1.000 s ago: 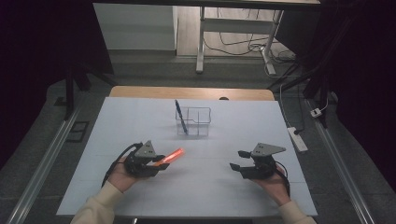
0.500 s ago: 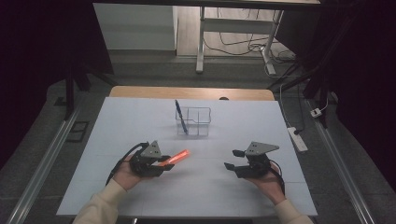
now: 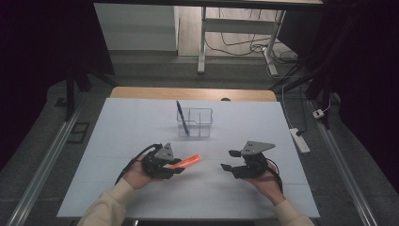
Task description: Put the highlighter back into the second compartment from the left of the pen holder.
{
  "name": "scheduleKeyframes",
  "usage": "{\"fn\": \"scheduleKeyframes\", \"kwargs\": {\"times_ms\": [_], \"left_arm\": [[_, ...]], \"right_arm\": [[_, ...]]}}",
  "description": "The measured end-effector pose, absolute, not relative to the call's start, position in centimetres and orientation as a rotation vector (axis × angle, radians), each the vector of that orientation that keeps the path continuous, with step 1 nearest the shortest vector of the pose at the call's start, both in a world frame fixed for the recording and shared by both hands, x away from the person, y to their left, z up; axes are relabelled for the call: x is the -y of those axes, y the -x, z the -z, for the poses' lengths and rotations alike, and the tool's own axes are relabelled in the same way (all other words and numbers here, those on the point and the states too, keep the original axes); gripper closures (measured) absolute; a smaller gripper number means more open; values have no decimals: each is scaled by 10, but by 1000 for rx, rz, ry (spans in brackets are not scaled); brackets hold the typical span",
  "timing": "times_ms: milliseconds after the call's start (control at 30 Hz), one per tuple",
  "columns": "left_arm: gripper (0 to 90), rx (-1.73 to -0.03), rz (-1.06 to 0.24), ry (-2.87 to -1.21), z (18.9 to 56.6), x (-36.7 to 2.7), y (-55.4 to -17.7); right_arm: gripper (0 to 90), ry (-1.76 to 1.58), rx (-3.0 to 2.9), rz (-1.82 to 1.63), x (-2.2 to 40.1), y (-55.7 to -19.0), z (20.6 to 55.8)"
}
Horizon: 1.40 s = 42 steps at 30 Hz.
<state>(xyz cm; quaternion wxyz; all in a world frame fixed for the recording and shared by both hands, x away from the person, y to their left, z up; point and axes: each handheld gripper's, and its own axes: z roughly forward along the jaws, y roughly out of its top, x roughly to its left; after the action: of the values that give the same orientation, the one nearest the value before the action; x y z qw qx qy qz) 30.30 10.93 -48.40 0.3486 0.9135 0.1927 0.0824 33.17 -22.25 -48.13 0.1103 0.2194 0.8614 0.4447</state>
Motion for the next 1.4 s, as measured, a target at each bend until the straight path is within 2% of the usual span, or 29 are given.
{"fn": "scheduleKeyframes", "kwargs": {"times_ms": [767,1400], "left_arm": [[648,-412,-183,-2489,494,-75,-310],[647,-368,-148,-2516,497,-63,-309]], "right_arm": [[368,-498,-2654,-1266,184,-335,479],[383,-308,-2810,-1116,153,-335,487]]}}
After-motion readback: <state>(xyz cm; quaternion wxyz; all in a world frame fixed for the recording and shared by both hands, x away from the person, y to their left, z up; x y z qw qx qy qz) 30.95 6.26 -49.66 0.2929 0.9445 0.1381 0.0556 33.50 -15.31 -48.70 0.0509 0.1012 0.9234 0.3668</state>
